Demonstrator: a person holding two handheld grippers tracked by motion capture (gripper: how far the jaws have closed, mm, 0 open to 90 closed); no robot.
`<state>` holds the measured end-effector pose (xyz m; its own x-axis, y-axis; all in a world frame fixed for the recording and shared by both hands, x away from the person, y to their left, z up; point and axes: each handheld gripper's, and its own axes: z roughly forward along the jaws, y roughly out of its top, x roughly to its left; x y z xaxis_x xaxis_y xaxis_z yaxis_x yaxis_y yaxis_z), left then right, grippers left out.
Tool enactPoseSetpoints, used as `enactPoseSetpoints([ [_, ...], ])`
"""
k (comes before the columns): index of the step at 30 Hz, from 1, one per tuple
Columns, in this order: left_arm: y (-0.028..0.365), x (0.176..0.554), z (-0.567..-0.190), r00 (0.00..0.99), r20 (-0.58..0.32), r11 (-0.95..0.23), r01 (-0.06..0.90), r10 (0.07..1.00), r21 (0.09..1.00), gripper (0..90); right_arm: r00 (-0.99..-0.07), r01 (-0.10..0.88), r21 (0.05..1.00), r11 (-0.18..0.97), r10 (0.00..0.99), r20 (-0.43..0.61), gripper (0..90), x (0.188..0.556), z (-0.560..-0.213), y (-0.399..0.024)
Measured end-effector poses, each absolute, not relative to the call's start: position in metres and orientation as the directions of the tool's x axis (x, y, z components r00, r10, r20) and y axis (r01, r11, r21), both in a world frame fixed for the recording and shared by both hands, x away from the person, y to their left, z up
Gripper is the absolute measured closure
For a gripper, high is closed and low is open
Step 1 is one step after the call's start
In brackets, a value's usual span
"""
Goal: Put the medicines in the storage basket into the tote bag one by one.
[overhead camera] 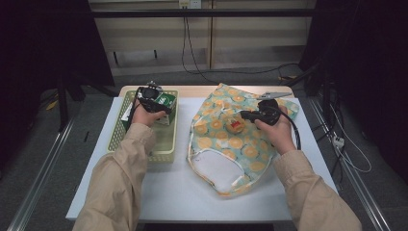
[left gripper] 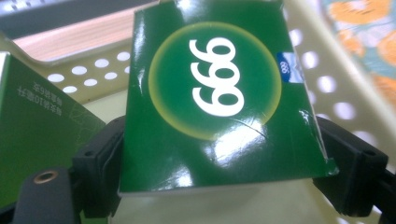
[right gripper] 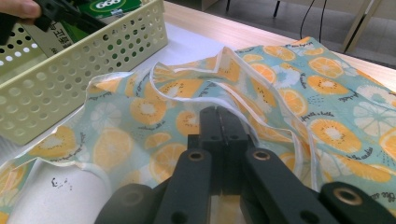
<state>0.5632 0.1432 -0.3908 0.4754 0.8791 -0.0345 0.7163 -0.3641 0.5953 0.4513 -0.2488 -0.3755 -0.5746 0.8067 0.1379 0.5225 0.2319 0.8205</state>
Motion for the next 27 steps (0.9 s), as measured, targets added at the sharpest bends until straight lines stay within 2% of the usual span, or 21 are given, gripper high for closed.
enactPoseSetpoints([
  [9, 0.159, 0.547, -0.365, 0.516, -0.036, -0.385, 0.683, 0.856, 0.621, 15.9, -0.571, 0.525, 0.819, 0.233, 0.809, 0.137, 90.0, 0.453, -0.377, -0.244],
  [13, 0.165, 0.540, -0.353, 0.524, -0.073, -0.362, 0.676, 0.849, 0.642, 16.0, -0.570, 0.523, 0.819, 0.234, 0.811, 0.132, 90.0, 0.453, -0.375, -0.242],
  [17, 0.169, 0.531, -0.339, 0.546, -0.058, -0.383, 0.656, 0.836, 0.651, 16.0, -0.568, 0.523, 0.818, 0.238, 0.813, 0.127, 90.0, 0.454, -0.374, -0.242],
  [27, 0.153, 0.500, -0.301, 0.650, -0.084, -0.430, 0.589, 0.756, 0.684, 16.0, -0.561, 0.521, 0.822, 0.231, 0.818, 0.126, 90.0, 0.454, -0.370, -0.244],
])
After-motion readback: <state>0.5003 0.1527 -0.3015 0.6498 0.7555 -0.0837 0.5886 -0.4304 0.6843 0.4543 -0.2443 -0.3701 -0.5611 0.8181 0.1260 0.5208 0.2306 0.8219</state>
